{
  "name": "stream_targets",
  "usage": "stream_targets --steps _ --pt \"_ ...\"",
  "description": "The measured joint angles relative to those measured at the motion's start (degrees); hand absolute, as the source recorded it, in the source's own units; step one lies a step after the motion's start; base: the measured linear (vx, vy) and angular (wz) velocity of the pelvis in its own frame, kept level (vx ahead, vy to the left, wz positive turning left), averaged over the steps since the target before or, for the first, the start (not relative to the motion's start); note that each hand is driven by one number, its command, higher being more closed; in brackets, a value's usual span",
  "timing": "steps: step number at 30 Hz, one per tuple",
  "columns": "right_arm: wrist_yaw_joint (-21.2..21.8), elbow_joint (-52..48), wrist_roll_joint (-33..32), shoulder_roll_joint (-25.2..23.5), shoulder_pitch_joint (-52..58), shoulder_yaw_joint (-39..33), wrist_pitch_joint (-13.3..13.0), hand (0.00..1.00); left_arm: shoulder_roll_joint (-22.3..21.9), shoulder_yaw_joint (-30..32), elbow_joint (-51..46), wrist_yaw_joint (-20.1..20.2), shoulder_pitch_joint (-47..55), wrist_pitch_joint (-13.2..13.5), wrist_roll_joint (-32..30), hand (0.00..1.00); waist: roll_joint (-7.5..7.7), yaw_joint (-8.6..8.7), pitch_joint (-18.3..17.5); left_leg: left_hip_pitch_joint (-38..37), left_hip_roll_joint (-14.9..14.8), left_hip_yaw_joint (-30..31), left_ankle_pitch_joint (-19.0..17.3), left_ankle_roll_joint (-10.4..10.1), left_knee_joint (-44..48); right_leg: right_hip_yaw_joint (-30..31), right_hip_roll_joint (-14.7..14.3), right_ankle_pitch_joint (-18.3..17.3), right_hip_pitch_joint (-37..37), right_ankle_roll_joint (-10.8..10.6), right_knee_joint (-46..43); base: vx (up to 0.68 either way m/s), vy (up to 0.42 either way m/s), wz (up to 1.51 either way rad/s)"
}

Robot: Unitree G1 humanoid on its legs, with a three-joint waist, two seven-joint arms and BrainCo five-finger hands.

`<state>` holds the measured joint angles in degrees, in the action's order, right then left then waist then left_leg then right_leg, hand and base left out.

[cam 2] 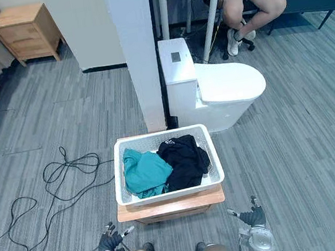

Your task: Pick up the laundry basket with both hands and put the clothes into the washing machine.

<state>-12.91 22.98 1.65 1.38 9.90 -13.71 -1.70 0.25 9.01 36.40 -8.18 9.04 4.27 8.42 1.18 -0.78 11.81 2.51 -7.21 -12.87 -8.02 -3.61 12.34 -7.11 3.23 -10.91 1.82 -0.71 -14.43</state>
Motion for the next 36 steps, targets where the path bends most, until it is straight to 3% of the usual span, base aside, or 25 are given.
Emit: stream_targets --steps 8,13,15,21,22,28,36 --pt "-1.06 1.22 -0.02 3.94 -7.37 0.62 -0.22 0.0 3.39 -0.21 -5.36 -2.53 -3.19 1.17 0.67 0.0 -0.57 0.25 -0.03 -0.63 1.56 -1.29 2.95 0.44 -6.95 1.37 -0.18 3.47 0.59 -1.01 5.84 0.05 0.036 -0.11" --pt "-1.93 6.25 -0.03 6.99 -16.99 4.23 -0.22 0.0 3.99 -3.34 -5.02 -4.79 -9.68 1.23 0.62 0.0 -2.47 0.38 1.53 2.86 2.08 -1.16 5.05 1.43 -8.35 1.48 -0.09 6.35 4.32 -1.03 6.82 -0.05 0.042 -0.01" --pt "-1.92 10.53 -0.02 7.55 -23.26 7.4 -0.21 0.0 4.93 -4.84 -2.12 -6.03 -14.7 1.31 0.41 0.0 -3.37 0.37 3.87 4.87 2.2 -1.25 5.47 1.84 -7.63 2.02 0.11 7.37 6.38 -0.94 6.59 -0.12 0.034 -0.07" --pt "-2.22 21.7 -0.07 10.87 -39.6 10.37 0.56 0.0 8.71 -6.82 6.52 -8.16 -28.97 1.17 -0.14 0.0 -3.34 0.42 11.06 12.17 2.67 -1.25 6.76 3.41 -3.98 3.06 0.73 9.37 12.69 -1.24 5.45 -0.18 0.024 -0.04" --pt "-2.29 23.21 -0.07 11.48 -41.36 10.48 0.68 1.0 8.96 -6.92 7.19 -8.22 -30.45 1.29 -0.16 1.0 -3.43 0.42 11.86 12.38 2.75 -1.25 6.92 3.61 -3.78 3.17 0.74 9.66 12.89 -1.38 5.36 -0.17 0.026 -0.02" --pt "-3.02 28.6 -1.29 13.45 -52.29 13.93 1.17 1.0 10.98 -7.39 12.67 -8.49 -39.58 1.07 -0.78 1.0 -2.88 1.36 13.17 16.94 3.33 -1.64 8.35 4.09 -3.54 4.89 1.43 11.92 18.23 -2.21 4.57 -0.16 0.038 -0.07" --pt "-2.77 24.46 -5.66 13.97 -50.15 14.22 0.98 1.0 12.16 -8.94 9.93 -8.09 -39.35 1.23 -1.38 1.0 -2.53 1.49 13.86 17.32 3.36 -2.15 8.79 4.54 -3.85 6.11 1.13 13.87 18.21 -2.34 7.15 0.0 0.014 -0.09"
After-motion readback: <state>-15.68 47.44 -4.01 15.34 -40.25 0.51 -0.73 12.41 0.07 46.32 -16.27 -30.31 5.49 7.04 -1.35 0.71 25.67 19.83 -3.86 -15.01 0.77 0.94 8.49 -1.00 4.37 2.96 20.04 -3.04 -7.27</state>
